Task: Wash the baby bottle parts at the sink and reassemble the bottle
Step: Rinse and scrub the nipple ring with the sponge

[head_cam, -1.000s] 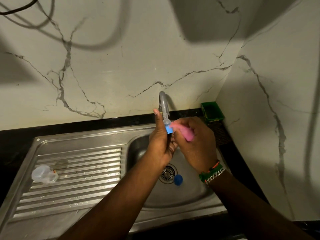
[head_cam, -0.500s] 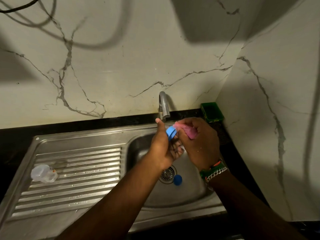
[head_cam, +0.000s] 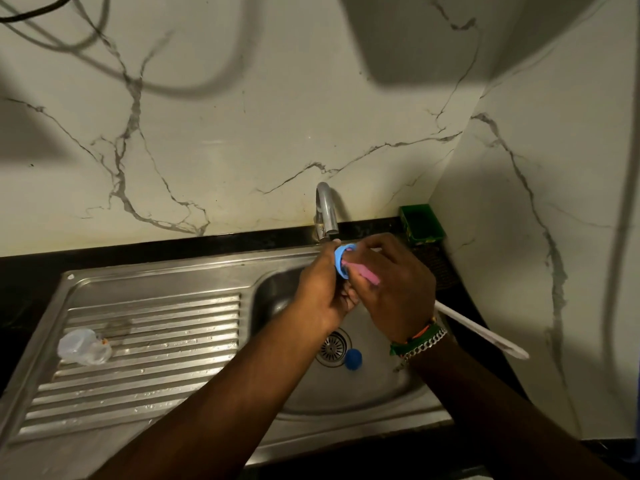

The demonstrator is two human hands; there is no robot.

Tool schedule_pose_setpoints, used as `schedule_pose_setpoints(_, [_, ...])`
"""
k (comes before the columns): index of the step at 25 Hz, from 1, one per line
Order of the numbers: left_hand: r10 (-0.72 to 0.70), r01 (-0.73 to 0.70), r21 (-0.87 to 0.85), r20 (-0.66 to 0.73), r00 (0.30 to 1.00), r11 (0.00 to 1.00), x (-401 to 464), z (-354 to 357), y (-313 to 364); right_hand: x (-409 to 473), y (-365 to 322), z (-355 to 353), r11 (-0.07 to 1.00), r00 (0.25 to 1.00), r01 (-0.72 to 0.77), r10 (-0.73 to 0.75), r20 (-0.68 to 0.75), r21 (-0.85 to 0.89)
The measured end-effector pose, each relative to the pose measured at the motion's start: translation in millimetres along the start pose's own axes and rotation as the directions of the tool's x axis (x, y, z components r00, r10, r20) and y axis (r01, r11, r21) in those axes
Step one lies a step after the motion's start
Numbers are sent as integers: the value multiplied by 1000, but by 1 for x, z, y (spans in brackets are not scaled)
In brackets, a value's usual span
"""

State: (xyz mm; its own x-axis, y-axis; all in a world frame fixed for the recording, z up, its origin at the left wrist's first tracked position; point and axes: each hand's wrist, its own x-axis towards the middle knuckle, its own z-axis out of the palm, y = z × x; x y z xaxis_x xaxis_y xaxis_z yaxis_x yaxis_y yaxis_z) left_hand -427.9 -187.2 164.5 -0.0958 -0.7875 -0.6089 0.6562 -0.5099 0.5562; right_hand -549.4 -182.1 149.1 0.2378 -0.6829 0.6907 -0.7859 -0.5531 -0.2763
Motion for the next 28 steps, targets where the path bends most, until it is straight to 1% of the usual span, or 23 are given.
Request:
schedule_pose_setpoints(3, [65,-64,26,-30,997,998,6,-4,1,1,-2,-2,999,997,-51,52,62,-5])
schedule_pose_setpoints(4, [85,-85,6,-45,995,996,8,-6,1,2,-5,-2,997,992,-64,58,108,51])
schedule_pose_setpoints(5, [91,-92,-20,-51,995,996,10,-8,0,4,-7,-3,984,985,-96,72,160,147])
schedule_pose_setpoints(6, [80,-81,-28,-44,996,996,11,-11,-2,7,-7,-4,960,976,-130,80,202,248])
schedule_pose_setpoints(7, [51,-51,-13,-26,998,999,12,-12,-4,11,-4,-4,941,971,-148,80,223,305])
schedule_pose_setpoints(8, [15,-15,11,-10,1000,1000,12,-14,-6,13,-1,-4,946,972,-134,67,225,295])
schedule_pose_setpoints(10, [-24,24,41,-11,1000,999,11,-15,-6,14,2,-3,979,981,-71,34,191,192])
schedule_pose_setpoints(12, [16,-13,91,-39,999,996,8,-12,-2,12,-2,-5,993,989,-60,46,137,97])
schedule_pose_setpoints(14, [94,-82,180,-64,993,980,7,-11,-1,11,-3,-6,996,992,-51,42,118,76])
schedule_pose_setpoints(15, [122,-104,202,-80,989,974,7,-12,-2,12,-2,-8,990,988,-63,45,146,124])
schedule_pose_setpoints(16, [134,-114,199,-90,987,973,7,-13,-3,15,1,-9,970,978,-112,70,195,215])
schedule_pose_setpoints(17, [131,-112,182,-93,987,977,9,-15,-4,18,4,-10,936,962,-178,100,254,303])
schedule_pose_setpoints(18, [112,-96,166,-88,990,981,10,-16,-4,23,6,-9,912,948,-216,110,299,348])
schedule_pose_setpoints(19, [81,-68,157,-80,993,985,11,-17,-6,26,7,-8,924,949,-191,88,304,330])
schedule_pose_setpoints(21, [32,-20,138,-80,996,990,13,-19,-7,28,9,-4,978,968,-25,-28,251,208])
schedule_pose_setpoints(22, [26,-16,120,-84,996,993,13,-20,-5,27,11,-3,987,969,61,-95,228,151])
schedule_pose_setpoints(23, [29,-21,98,-83,996,995,14,-21,-3,25,12,-3,986,964,112,-139,228,126])
schedule_pose_setpoints(24, [38,-32,72,-78,996,997,15,-21,-2,24,13,-3,983,957,119,-152,247,142])
schedule_pose_setpoints(25, [52,-49,47,-74,996,998,16,-22,-1,27,14,-4,978,951,72,-126,283,196])
schedule_pose_setpoints(26, [66,-64,29,-70,995,998,17,-22,-1,31,13,-4,960,944,-23,-71,322,278])
schedule_pose_setpoints(27, [70,-69,20,-61,996,997,19,-23,-2,34,13,-2,935,942,-104,-17,336,338])
schedule_pose_setpoints(28, [62,-62,11,-46,997,998,18,-22,-5,35,13,0,926,945,-142,22,325,350])
